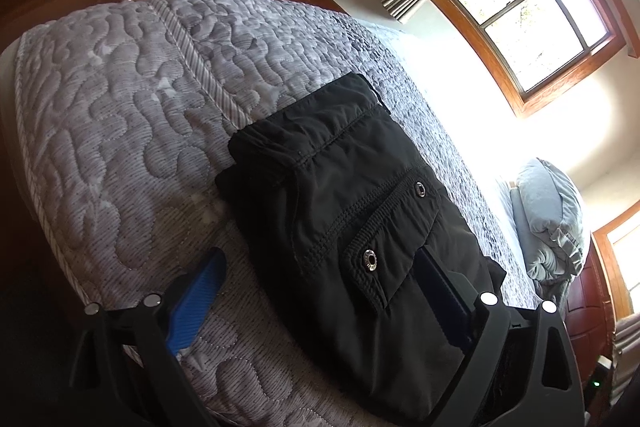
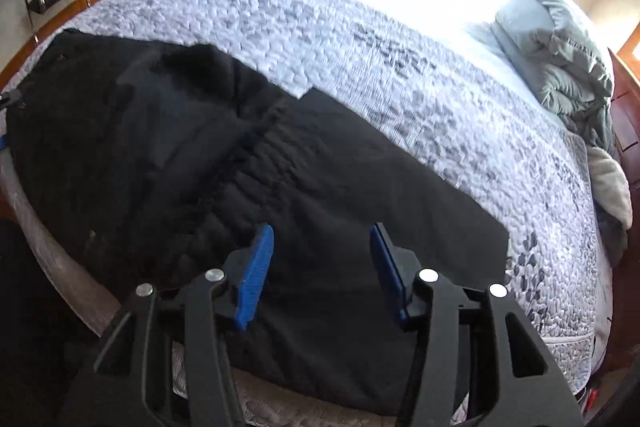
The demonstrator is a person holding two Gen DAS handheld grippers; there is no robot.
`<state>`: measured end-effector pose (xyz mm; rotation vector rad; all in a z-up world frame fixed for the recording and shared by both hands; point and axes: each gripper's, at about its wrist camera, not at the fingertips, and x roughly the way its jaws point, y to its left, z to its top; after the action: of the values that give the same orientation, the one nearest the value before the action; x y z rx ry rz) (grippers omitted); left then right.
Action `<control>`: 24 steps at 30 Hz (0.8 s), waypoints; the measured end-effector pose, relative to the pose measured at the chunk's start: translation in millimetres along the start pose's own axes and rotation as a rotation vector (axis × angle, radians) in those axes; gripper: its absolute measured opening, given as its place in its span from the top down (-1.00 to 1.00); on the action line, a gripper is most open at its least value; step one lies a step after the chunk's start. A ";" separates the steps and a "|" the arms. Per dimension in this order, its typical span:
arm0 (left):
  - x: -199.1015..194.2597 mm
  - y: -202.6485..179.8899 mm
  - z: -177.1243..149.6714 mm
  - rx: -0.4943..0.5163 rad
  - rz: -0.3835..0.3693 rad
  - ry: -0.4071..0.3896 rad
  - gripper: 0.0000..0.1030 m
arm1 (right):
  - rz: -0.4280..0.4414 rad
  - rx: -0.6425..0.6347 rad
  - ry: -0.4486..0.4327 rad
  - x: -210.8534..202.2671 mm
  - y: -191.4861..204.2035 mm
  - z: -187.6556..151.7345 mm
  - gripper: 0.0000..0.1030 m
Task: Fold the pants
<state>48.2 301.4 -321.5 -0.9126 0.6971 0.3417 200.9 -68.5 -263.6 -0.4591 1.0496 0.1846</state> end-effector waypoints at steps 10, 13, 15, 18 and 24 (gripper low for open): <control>3.3 4.8 3.7 -0.034 -0.036 0.028 -0.89 | 0.201 -0.040 0.077 9.9 33.0 1.7 0.55; -2.9 12.8 8.7 -0.103 -0.094 0.033 -0.89 | 0.337 -0.093 0.081 -13.6 37.1 30.6 -0.04; -2.6 19.6 13.0 -0.168 -0.143 0.056 -0.90 | 0.435 -0.156 0.088 -27.1 48.1 63.3 -0.33; 6.0 28.8 20.4 -0.244 -0.189 0.109 -0.90 | 0.613 -0.274 0.134 -38.6 77.2 127.5 -0.56; 20.2 42.4 35.6 -0.364 -0.249 0.137 -0.90 | 0.808 -0.505 0.317 -16.8 175.9 245.3 -0.77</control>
<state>54.2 354.7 -346.1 -1.3655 0.6478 0.1869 323.3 199.5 -196.0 -0.5019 1.4645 1.1434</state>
